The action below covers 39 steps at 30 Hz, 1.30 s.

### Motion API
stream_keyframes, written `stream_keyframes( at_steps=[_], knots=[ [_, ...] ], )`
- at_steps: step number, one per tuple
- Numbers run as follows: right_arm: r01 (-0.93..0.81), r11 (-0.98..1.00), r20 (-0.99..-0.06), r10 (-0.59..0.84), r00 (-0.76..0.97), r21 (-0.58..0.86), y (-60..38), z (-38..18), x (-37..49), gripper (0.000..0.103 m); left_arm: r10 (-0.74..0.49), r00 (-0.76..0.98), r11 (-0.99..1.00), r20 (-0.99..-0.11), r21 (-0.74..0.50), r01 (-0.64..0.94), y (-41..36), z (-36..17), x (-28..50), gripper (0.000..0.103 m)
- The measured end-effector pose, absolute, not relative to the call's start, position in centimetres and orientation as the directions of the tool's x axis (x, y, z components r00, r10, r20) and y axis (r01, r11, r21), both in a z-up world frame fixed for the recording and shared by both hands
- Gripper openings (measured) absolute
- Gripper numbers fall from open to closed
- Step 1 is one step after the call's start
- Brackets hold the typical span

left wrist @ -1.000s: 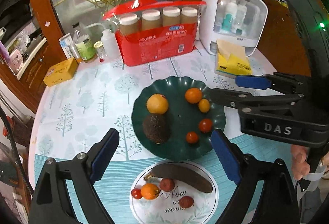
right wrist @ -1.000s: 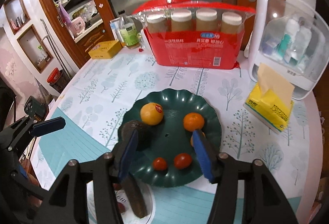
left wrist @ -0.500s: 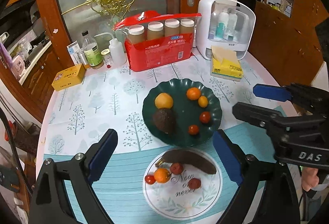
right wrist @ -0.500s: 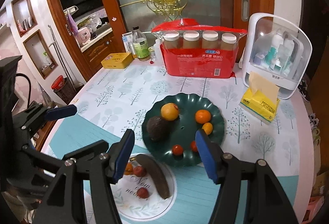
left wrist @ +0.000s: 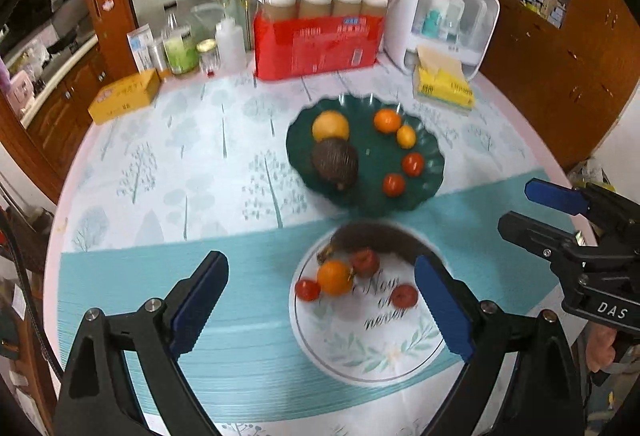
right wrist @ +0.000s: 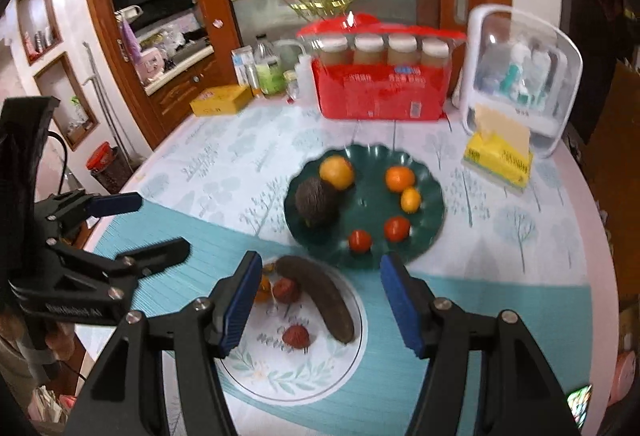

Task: Organize fruits
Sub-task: 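Grasp a cherry tomato with the left tool while the right tool grasps a lychee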

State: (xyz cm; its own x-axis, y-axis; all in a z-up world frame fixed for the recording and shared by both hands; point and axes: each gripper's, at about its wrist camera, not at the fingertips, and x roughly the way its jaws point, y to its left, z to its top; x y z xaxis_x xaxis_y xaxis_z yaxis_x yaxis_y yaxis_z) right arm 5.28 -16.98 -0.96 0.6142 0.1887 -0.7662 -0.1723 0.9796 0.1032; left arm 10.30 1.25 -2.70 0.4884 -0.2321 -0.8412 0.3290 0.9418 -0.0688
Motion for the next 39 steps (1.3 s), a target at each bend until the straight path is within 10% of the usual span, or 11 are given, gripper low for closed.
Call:
stream_keyframes(
  at_steps=[10,27,39],
  knots=[
    [-0.093,0.986,-0.850,0.167,0.500,0.139,-16.3,-9.1,4.0,0.062,-0.231,0.402,0.909,-0.886,-0.048,0.415,2.5,-10.2,10.4,0.089],
    [-0.127,0.980,-0.896,0.191,0.402,0.152,-13.2,-15.2,5.0,0.052,-0.263,0.273,0.865,-0.925,-0.100,0.492,1.6,-16.8,13.2,0.036],
    [-0.172,0.979,-0.905,0.167,0.392,0.106,-11.9,-16.2,6.1,0.031,-0.292,0.259,0.871,-0.921,-0.144,0.470,1.9,-17.2,14.1,0.034]
  ],
)
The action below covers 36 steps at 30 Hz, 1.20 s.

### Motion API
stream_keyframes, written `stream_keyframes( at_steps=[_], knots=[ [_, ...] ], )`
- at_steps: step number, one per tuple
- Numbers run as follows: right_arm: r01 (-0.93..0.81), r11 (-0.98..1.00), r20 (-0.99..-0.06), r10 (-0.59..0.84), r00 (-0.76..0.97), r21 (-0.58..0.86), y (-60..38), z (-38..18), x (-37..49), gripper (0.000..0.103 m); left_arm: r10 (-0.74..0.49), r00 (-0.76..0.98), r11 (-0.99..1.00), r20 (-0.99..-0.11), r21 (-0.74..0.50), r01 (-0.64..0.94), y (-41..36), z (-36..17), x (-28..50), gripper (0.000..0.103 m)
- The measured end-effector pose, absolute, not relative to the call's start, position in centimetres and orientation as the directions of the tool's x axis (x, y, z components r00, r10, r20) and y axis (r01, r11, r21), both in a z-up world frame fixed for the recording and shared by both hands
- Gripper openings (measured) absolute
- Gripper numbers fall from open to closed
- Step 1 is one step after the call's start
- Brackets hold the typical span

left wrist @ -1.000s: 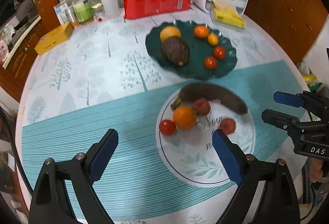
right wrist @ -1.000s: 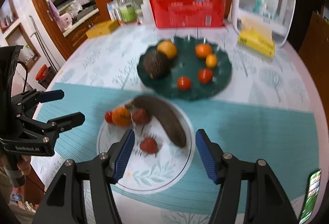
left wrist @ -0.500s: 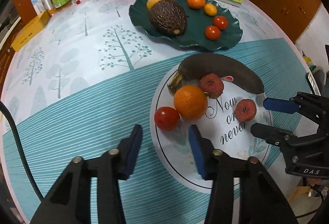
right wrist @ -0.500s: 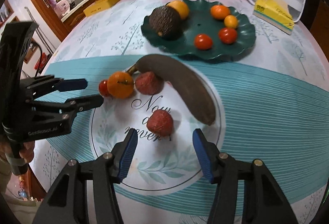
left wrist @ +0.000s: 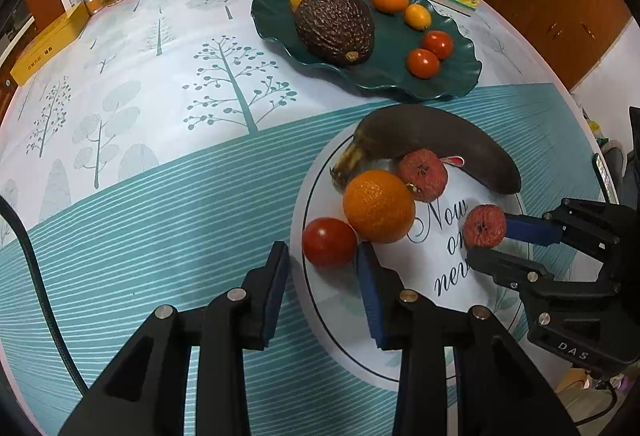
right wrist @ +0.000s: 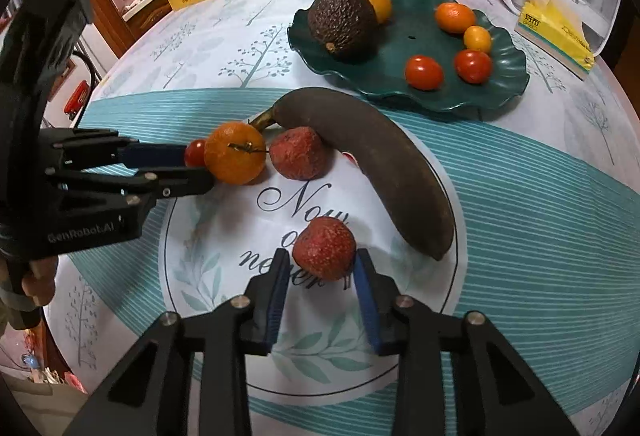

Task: Organize fruits
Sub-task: 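Grasp a cherry tomato with the left tool while the right tool grasps a lychee, then carry tomato and lychee onto the green plate and open both tools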

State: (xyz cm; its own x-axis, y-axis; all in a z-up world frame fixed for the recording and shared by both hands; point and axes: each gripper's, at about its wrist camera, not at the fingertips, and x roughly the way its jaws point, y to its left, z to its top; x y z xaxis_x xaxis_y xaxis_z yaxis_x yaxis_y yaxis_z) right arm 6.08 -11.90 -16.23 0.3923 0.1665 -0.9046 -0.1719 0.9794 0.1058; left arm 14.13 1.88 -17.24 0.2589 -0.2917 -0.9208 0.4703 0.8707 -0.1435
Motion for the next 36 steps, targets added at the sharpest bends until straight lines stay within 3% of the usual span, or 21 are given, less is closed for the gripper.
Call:
stream_keyframes(
  at_steps=[20,36],
  knots=[
    [-0.178,0.977,-0.903,0.177,0.392,0.114,-12.0,-16.3,6.0,0.029,-0.295,0.298,0.867,-0.908,-0.123,0.484,0.8,-16.8,13.9,0.024],
    [-0.178,0.977,-0.859,0.189,0.476,0.117,-12.7,-11.4,4.7,0.029,-0.346,0.385,0.844,-0.856,-0.105,0.526,-0.4,-10.1,9.6,0.024]
  ],
)
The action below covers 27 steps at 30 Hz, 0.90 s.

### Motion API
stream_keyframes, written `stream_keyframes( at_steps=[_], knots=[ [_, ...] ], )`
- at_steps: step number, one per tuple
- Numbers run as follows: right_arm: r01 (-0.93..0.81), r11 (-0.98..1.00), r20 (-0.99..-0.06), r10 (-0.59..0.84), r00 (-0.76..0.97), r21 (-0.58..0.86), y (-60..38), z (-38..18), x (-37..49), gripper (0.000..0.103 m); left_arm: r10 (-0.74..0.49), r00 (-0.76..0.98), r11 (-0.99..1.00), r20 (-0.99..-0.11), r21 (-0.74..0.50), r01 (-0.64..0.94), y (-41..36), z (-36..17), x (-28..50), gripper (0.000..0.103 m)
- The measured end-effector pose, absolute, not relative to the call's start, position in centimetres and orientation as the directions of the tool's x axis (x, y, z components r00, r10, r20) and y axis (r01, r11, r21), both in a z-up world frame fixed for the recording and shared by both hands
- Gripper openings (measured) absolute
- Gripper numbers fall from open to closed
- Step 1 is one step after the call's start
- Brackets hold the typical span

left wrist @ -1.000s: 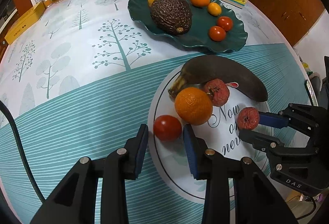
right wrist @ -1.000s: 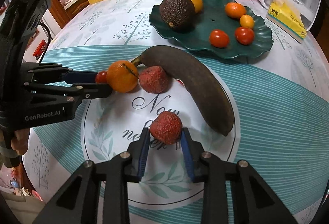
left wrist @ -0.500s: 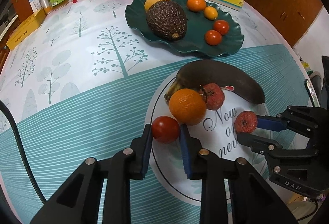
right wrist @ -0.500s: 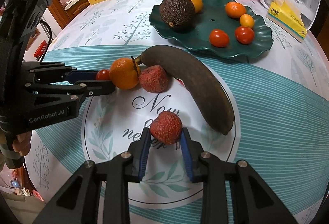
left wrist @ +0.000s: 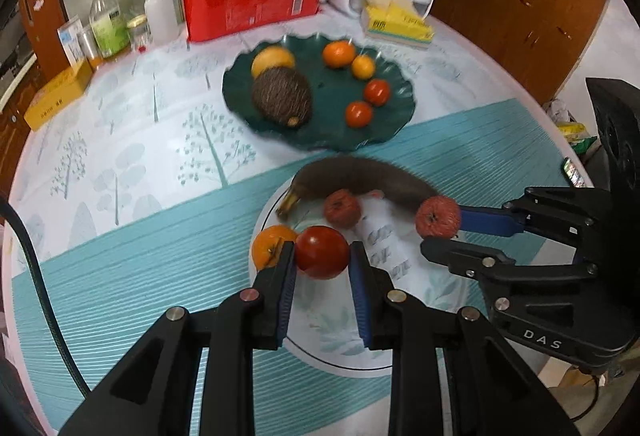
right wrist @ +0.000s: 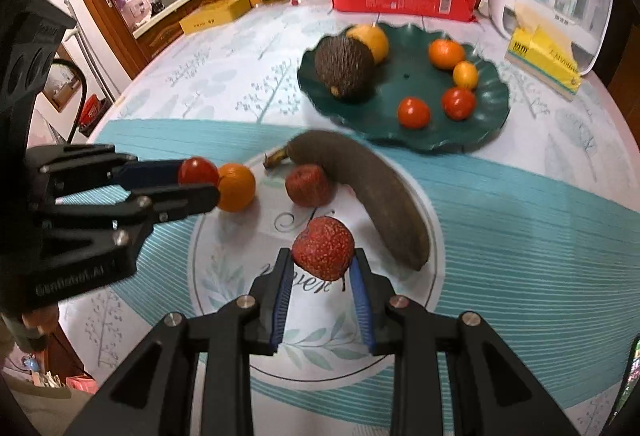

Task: Organize fruits
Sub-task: 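Carry tomato and lychee onto the green plate and open both tools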

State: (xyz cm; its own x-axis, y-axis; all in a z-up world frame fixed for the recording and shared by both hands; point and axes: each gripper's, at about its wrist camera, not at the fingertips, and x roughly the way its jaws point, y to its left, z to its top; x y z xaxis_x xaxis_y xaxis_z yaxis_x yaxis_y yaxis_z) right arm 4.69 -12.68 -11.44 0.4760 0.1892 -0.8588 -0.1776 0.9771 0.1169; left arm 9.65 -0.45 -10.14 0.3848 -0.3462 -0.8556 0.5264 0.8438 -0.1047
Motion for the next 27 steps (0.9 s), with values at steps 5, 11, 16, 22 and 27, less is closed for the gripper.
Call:
stream_keyframes(
  at_steps=[5,11,16,22,27],
  knots=[
    [-0.185,0.980,-0.835,0.165,0.525,0.078,-13.2,-7.9,4.2,0.029,-0.358,0.439,0.848,-0.824,-0.090,0.522,-1.1,-6.1,8.8,0.024],
    [-0.193,0.981,-0.804,0.139,0.578,0.031,-14.1,-2.9,4.8,0.029,-0.348,0.493,0.854,-0.797,-0.051,0.518,-2.1,-1.0,9.2,0.024],
    [-0.198,0.980,-0.754,0.117,0.647,-0.017,-15.4,2.8,6.5,0.029,-0.339,0.545,0.866,-0.767,-0.028,0.499,-3.3,3.7,11.3,0.024],
    [-0.177,0.981,-0.697,0.069,0.714,-0.084,-17.6,9.9,10.7,0.029,-0.319,0.621,0.891,-0.716,-0.003,0.455,-4.8,9.6,15.0,0.024],
    [-0.142,0.985,-0.678,0.038,0.734,-0.098,-19.6,13.0,15.5,0.029,-0.280,0.647,0.905,-0.709,0.030,0.424,-6.5,11.1,18.9,0.025]
  ],
)
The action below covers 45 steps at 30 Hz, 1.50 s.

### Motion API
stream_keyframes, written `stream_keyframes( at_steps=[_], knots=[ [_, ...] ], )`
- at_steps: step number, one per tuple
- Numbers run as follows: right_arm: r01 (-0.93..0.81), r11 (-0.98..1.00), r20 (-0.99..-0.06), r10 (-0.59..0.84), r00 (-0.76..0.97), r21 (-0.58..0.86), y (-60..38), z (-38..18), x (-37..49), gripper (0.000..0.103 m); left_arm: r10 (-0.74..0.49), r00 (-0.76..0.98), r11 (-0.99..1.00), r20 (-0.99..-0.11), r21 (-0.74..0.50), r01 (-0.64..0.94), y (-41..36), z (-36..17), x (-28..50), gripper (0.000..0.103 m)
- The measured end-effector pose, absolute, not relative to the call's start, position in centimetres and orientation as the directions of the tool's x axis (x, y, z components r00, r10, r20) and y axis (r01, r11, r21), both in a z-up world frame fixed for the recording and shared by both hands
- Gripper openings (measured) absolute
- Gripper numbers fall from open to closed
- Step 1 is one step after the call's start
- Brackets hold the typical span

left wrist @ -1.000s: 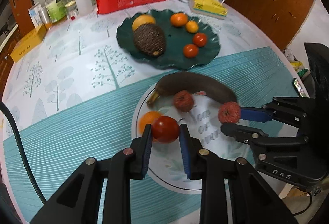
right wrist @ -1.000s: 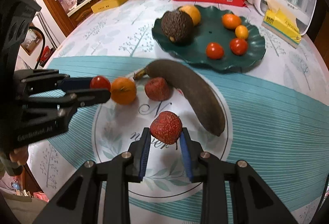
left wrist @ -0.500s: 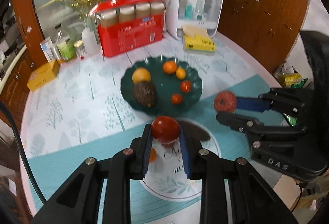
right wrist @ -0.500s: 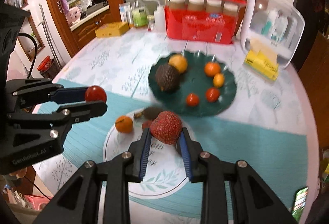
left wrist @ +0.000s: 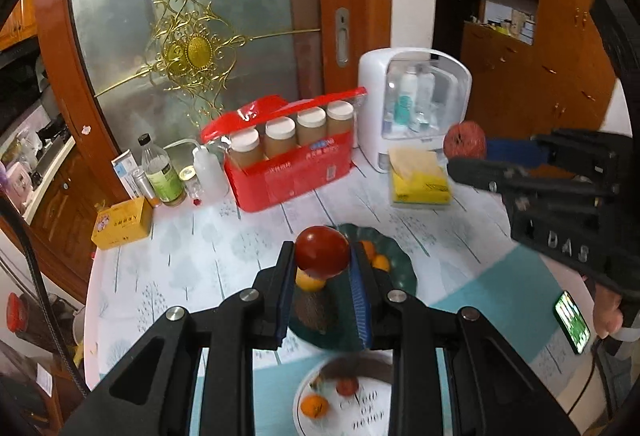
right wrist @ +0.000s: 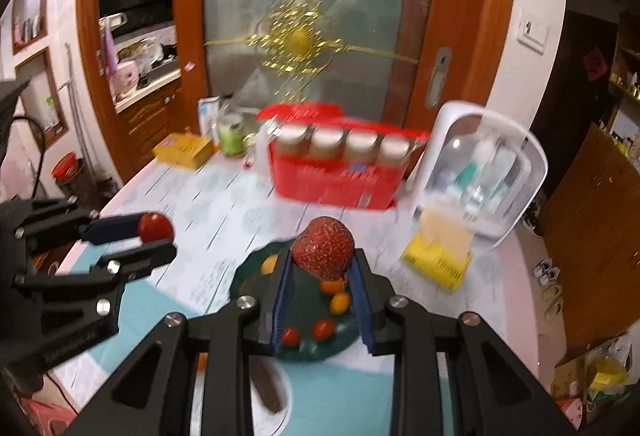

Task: Organize fruits
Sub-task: 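Carry tomato and lychee onto the green plate and open both tools, then withdraw both tools from the green plate back to the white plate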

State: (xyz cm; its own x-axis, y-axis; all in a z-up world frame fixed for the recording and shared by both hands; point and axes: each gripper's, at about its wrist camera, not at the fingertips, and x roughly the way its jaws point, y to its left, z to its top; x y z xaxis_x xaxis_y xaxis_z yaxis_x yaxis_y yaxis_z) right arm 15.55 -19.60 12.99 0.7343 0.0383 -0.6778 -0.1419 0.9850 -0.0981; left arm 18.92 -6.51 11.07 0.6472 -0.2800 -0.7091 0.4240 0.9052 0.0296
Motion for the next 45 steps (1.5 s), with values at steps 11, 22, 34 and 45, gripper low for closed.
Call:
stream_keyframes(
  at_steps=[11,22,34,45],
  knots=[
    [-0.179,0.984,-0.837,0.113,0.536,0.018,-21.8,1.8,25.5,0.029,-0.231,0.473,0.912,-0.850,-0.020,0.409,-11.4,-0.9,26.7,0.025],
    [-0.258,0.960,-0.914,0.197,0.355,0.107,-21.1,-11.3,27.1,0.029,-0.152,0.361,0.916,-0.920,0.007,0.402,-11.7,-10.3,29.7,0.025],
    [-0.297,0.954,-0.903,0.173,0.394,0.054,-21.1,-12.4,27.3,0.030,-0.119,0.393,0.913,-0.912,0.056,0.404,-11.8,-11.2,30.1,0.056],
    [-0.261,0.964,-0.879,0.170,0.446,0.054,-22.0,-11.3,27.1,0.032,-0.130,0.417,0.919,-0.899,0.048,0.390,-10.9,-10.2,29.1,0.075]
  ],
)
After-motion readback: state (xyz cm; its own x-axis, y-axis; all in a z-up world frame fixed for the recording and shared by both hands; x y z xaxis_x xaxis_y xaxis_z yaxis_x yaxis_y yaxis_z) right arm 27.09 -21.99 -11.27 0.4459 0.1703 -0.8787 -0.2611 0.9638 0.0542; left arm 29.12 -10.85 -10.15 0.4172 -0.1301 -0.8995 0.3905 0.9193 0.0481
